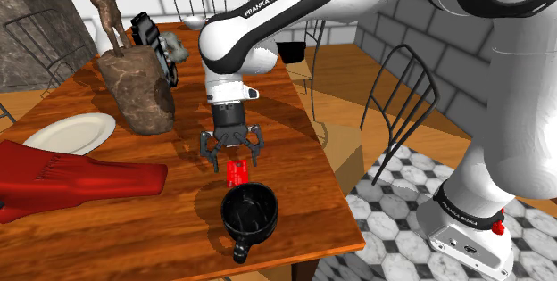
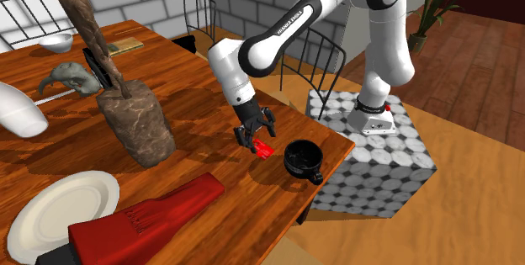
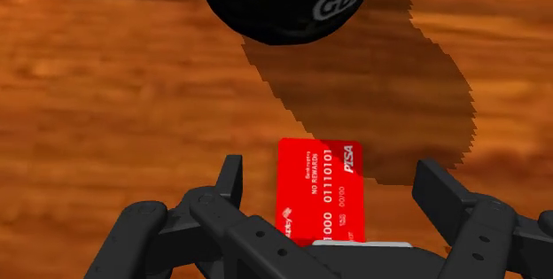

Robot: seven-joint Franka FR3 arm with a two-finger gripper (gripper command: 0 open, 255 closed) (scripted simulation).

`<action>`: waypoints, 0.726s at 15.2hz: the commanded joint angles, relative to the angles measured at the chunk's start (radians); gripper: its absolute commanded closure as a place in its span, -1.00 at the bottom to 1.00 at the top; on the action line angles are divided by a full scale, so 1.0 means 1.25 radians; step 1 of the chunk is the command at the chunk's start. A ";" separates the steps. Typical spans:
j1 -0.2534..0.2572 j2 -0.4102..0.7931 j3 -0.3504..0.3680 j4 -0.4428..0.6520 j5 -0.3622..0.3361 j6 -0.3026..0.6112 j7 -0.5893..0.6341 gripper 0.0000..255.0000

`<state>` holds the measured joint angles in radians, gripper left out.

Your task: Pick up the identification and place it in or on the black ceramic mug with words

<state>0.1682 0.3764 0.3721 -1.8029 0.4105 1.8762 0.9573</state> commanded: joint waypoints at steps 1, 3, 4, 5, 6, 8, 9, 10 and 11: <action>0.005 0.007 0.002 -0.013 0.004 0.020 0.001 -1.00; 0.010 0.010 0.005 -0.027 0.006 0.040 -0.001 -1.00; 0.013 0.012 0.006 -0.034 0.008 0.050 -0.001 -1.00; 0.015 0.014 0.007 -0.041 0.009 0.060 -0.002 -1.00; 0.017 0.016 0.008 -0.046 0.010 0.066 -0.003 -1.00; 0.017 0.016 0.008 -0.045 0.010 0.066 -0.003 -1.00; 0.017 0.016 0.008 -0.045 0.010 0.066 -0.003 -1.00; 0.017 0.016 0.008 -0.045 0.010 0.066 -0.003 -1.00; 0.017 0.016 0.008 -0.045 0.010 0.066 -0.003 -1.00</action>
<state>0.1890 0.3959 0.3816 -1.8594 0.4228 1.9578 0.9539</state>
